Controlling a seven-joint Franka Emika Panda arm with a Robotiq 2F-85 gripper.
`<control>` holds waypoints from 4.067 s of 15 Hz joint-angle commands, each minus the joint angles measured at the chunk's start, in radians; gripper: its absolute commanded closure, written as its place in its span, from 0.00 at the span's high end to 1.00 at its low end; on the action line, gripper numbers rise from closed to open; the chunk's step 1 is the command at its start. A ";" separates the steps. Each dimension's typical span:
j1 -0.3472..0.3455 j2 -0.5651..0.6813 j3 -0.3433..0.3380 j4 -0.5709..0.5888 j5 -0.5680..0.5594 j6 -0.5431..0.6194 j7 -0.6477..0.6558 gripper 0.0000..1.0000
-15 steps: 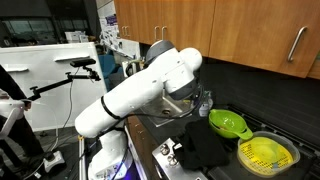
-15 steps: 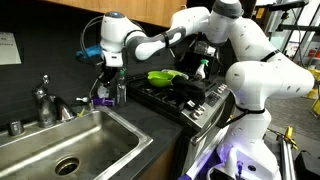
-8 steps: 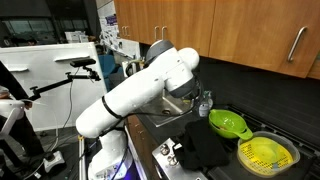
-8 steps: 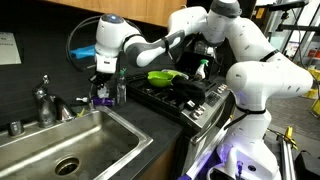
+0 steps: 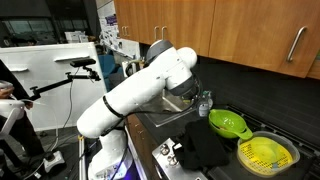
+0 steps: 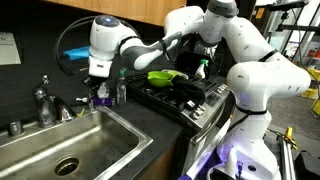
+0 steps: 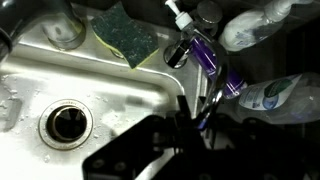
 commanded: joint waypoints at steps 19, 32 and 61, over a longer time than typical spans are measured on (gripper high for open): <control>0.137 -0.021 -0.025 0.041 0.001 -0.095 -0.002 0.43; 0.132 -0.031 -0.019 0.033 0.006 -0.093 0.004 0.43; -0.158 0.145 0.210 -0.235 0.015 -0.100 0.384 1.00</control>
